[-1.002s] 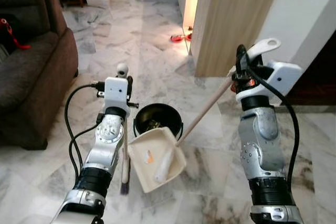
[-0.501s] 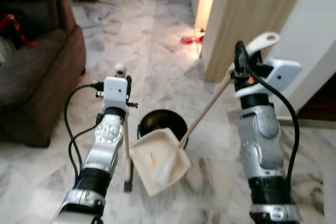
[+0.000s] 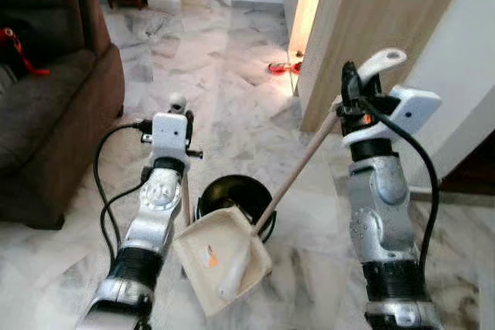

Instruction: Sweep floor

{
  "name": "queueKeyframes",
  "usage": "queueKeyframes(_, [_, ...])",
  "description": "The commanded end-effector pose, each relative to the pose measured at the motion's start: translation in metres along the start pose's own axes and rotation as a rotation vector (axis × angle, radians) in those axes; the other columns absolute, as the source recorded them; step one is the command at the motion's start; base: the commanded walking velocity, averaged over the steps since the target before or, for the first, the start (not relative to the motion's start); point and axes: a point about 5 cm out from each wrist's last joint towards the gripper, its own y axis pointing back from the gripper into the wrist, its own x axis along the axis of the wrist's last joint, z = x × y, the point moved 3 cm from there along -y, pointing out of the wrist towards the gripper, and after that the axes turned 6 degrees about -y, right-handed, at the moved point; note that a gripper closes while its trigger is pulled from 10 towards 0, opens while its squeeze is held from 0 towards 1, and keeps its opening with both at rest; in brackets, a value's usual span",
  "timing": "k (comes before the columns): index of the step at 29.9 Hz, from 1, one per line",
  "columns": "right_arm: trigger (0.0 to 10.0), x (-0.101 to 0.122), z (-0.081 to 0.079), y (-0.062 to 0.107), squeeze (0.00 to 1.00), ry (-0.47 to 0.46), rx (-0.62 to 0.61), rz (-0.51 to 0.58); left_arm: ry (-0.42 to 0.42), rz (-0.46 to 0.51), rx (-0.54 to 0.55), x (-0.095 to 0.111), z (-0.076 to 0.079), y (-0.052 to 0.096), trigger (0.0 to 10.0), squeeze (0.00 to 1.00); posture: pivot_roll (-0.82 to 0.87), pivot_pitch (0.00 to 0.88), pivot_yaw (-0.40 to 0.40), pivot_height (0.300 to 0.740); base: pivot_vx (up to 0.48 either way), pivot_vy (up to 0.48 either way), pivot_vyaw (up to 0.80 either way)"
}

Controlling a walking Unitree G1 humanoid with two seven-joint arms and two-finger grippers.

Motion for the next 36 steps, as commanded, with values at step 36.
queueKeyframes(36, [10.0,0.0140,-0.0004,-0.0033,0.00,-0.025,0.004,0.045,-0.019,0.048,-0.002,0.0127,0.0004,-0.0037,10.0,0.00,0.13,0.040,-0.034,0.740,0.330,0.000,0.00])
